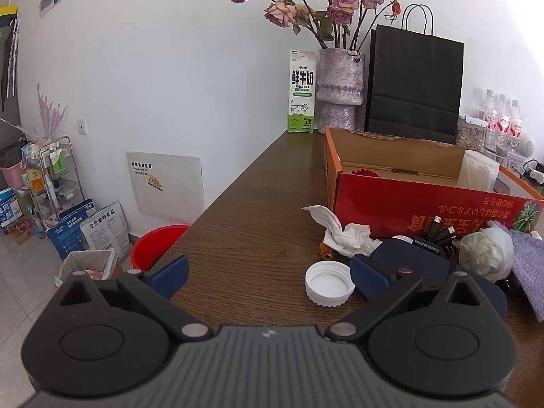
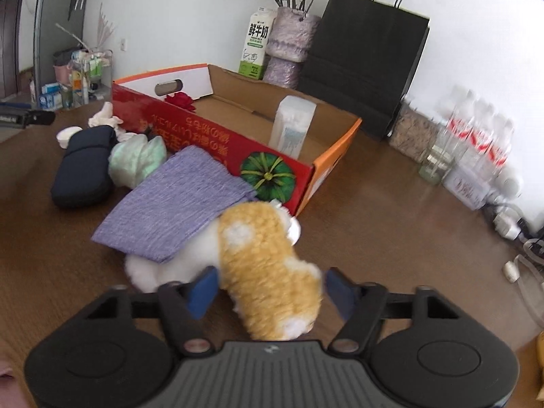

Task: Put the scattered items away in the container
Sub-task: 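Grasp the white-and-yellow plush toy with the right tool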

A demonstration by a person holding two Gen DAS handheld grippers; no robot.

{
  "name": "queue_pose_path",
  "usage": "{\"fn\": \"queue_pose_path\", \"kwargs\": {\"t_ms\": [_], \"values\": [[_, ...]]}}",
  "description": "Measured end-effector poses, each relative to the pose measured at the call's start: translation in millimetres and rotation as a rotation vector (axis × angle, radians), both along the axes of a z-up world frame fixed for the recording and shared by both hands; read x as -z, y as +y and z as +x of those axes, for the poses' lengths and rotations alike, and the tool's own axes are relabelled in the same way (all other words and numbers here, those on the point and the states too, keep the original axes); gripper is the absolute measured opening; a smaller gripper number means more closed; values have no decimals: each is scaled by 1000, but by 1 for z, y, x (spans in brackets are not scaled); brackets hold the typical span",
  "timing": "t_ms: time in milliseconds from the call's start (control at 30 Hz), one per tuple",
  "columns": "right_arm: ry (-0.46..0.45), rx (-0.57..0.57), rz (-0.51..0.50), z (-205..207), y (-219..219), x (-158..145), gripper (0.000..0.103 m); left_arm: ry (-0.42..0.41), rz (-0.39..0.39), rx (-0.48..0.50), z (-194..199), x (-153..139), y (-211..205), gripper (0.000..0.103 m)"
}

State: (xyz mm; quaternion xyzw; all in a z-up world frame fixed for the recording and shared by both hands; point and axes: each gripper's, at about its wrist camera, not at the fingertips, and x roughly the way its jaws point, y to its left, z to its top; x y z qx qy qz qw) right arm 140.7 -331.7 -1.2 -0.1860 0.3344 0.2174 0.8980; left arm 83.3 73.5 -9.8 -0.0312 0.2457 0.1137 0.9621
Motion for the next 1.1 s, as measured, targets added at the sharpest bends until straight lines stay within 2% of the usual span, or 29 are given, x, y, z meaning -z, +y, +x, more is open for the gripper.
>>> {"fn": "queue_pose_path", "kwargs": {"t_ms": [167,367,467,633,800,867,933,1100], "values": [[-3,54,1,-11,2,4,55,11,5,7,-5,0,2,103],[11,243,24,-25,10,4,53,16,4,20,-10,0,3,103],[17,300,26,-33,17,3,54,15,7,34,-10,0,3,103],[17,230,-4,-31,24,4,74,32,23,61,-8,2,3,103],[46,146,-84,-12,32,12,76,36,18,56,-9,4,7,103],[58,140,-53,-7,31,14,73,37,16,49,-9,4,9,103],[54,163,-30,-7,29,14,55,38,14,47,-10,4,11,103],[27,216,61,-24,22,11,49,37,14,55,-11,4,10,103]]}}
